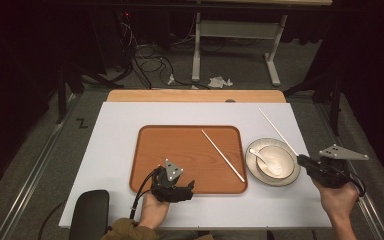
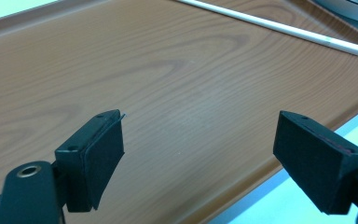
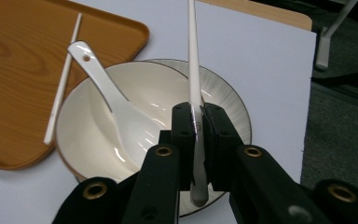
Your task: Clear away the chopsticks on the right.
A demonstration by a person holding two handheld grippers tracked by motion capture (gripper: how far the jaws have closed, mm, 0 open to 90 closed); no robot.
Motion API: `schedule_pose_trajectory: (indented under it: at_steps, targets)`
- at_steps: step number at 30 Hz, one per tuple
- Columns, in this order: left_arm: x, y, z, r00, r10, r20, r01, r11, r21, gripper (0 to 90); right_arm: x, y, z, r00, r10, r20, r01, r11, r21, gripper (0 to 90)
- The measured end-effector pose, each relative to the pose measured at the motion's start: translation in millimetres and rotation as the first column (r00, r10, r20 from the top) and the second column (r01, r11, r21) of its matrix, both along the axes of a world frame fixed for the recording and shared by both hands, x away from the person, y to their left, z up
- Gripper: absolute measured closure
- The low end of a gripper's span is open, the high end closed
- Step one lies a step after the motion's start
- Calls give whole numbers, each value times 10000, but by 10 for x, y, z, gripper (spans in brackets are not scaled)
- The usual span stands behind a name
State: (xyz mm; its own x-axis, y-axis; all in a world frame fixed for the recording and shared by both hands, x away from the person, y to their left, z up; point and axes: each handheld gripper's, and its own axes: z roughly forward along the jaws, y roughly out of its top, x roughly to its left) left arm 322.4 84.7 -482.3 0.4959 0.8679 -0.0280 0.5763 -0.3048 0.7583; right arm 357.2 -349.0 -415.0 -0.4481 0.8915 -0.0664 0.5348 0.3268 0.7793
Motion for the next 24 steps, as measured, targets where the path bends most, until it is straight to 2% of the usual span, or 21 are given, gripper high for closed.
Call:
schedule_pose_trajectory:
  at_steps: [6,13,15,19,20,22,24]
  targets:
    - [26,-36,3,9999,-165,28,165,9998,-57,164,-142,215,51,9984,567,44,-566,9978,-339,846]
    - [30,-44,7,9998,-205,50,205,9998,-65,164,-213,437,63,9925,1223,-31,-1222,9906,-618,846]
    - [29,-42,10,9998,-188,54,189,9998,-66,164,-226,498,61,9905,1374,-107,-1378,9889,-563,846]
    - [28,-40,11,9999,-137,57,137,9999,-68,164,-251,643,58,9834,1808,-162,-1815,9803,-775,846]
    - [28,-40,11,9999,-138,60,138,9999,-75,164,-259,719,45,9783,2063,-198,-2072,9740,-919,846]
    - [25,-35,15,9999,-132,92,133,9999,-77,164,-264,811,20,9726,2298,-366,-2323,9680,-946,846]
    - [24,-33,17,9999,-126,94,127,9999,-84,164,-265,861,7,9713,2334,-453,-2369,9665,-986,845]
